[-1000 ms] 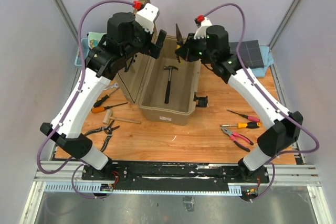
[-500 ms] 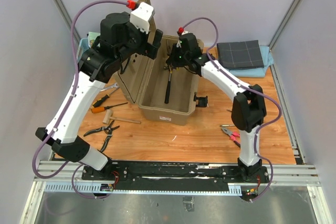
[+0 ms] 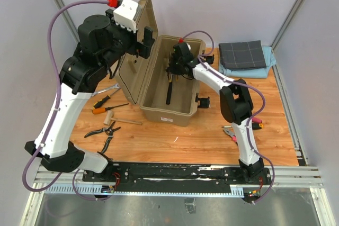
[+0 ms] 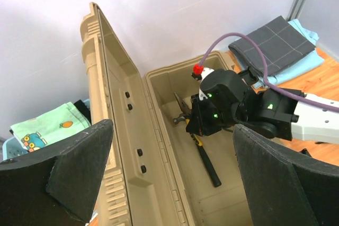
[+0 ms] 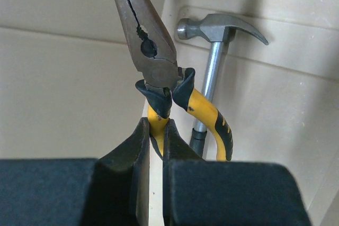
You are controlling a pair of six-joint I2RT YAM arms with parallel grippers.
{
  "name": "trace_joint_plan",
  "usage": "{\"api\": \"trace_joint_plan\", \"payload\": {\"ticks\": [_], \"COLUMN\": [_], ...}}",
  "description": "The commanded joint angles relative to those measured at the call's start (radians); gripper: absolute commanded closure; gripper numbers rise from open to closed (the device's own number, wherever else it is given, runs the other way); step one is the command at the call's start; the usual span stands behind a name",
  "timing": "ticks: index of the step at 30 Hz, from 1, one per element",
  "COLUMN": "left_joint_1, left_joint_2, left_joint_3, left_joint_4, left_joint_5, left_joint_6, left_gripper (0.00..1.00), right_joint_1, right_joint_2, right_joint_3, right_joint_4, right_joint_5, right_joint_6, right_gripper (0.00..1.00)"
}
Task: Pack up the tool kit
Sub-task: Place the pliers in the toolbox.
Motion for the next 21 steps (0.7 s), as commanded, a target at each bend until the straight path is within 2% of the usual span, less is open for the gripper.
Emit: {"api": "trace_joint_plan", "payload": {"ticks": [1,9,16,21], "left_joint_1": [-0.008,-0.008,-0.008,-0.008], "left_joint_2": [-0.038,-0.062,-0.083,-0.102], "left_joint_3": [0.006,-0.011,-0.027,-0.053], "left_joint_4": [0.034,0.053,0.064,0.072], "left_joint_5": [-0.028,-0.081,-0.113,-0.122], "left_joint_6": [-0.011,-0.015,-0.013,-0.012], "left_gripper": [0.01,0.01,0.01,0.01], "right_joint_1": [0.02,0.045,0.05,0.059], "right_joint_2": [0.012,0.015,0.098,0.141], "right_joint_3": [0.051,0.043,0.103,0.137], "right_joint_4": [0.044,0.011,-0.056,-0.084], "right_joint_5": [0.067,0.16,0.132,0.136], "right_joint_6": [0.12,0.201,0.206,0.175], "right_gripper": [0.99,0.99,0.98,0.83]}}
